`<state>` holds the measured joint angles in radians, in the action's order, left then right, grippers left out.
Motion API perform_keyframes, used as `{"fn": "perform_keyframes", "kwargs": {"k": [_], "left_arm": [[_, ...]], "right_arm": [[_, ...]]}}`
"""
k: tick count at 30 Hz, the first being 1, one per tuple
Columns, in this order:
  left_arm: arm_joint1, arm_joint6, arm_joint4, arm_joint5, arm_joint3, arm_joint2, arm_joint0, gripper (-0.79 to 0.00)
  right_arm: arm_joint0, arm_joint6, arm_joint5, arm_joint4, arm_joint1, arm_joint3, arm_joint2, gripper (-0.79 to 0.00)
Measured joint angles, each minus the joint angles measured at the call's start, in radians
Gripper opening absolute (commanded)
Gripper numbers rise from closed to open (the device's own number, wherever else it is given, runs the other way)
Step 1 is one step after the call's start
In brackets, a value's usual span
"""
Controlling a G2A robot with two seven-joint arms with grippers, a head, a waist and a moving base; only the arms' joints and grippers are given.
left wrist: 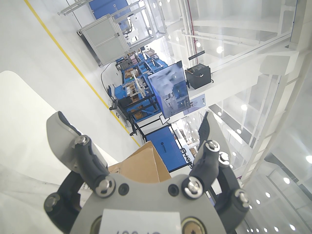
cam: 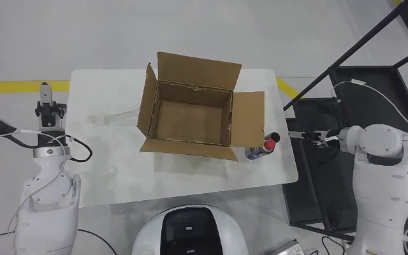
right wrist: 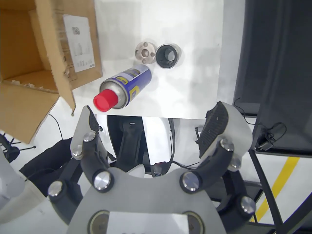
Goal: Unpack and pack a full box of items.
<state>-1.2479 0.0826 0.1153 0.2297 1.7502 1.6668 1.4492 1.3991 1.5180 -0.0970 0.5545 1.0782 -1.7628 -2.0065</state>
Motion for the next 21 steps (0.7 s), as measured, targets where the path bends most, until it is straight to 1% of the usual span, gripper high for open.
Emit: {"fn": "perform_keyframes", "kwargs": {"k": [5, 8, 11, 12, 15, 17, 21], "left_arm": [[0.000, 0.000, 0.000, 0.000, 0.000, 0.000, 0.000, 0.000], [0.000, 0.000, 0.000, 0.000, 0.000, 0.000, 0.000, 0.000], [0.000, 0.000, 0.000, 0.000, 0.000, 0.000, 0.000, 0.000], [0.000, 0.000, 0.000, 0.000, 0.000, 0.000, 0.000, 0.000], [0.000, 0.000, 0.000, 0.000, 0.000, 0.000, 0.000, 0.000], [0.000, 0.000, 0.000, 0.000, 0.000, 0.000, 0.000, 0.000], [0.000, 0.000, 0.000, 0.000, 0.000, 0.000, 0.000, 0.000]], "right_arm": [[0.166, -0.173, -0.090, -0.129, 0.016, -0.083, -0.005, 0.000], [0.265, -0.294, -0.168, -0.206, 0.026, -0.115, 0.002, 0.000], [0.351, -0.427, -0.260, -0.203, 0.035, -0.133, 0.019, 0.000], [0.382, -0.491, -0.291, -0.209, 0.039, -0.135, 0.027, 0.000], [0.443, -0.661, -0.327, -0.229, 0.051, -0.134, 0.038, 0.000], [0.446, -0.703, -0.328, -0.224, 0.051, -0.134, 0.038, 0.000], [0.443, -0.666, -0.326, -0.223, 0.051, -0.134, 0.038, 0.000]]}}
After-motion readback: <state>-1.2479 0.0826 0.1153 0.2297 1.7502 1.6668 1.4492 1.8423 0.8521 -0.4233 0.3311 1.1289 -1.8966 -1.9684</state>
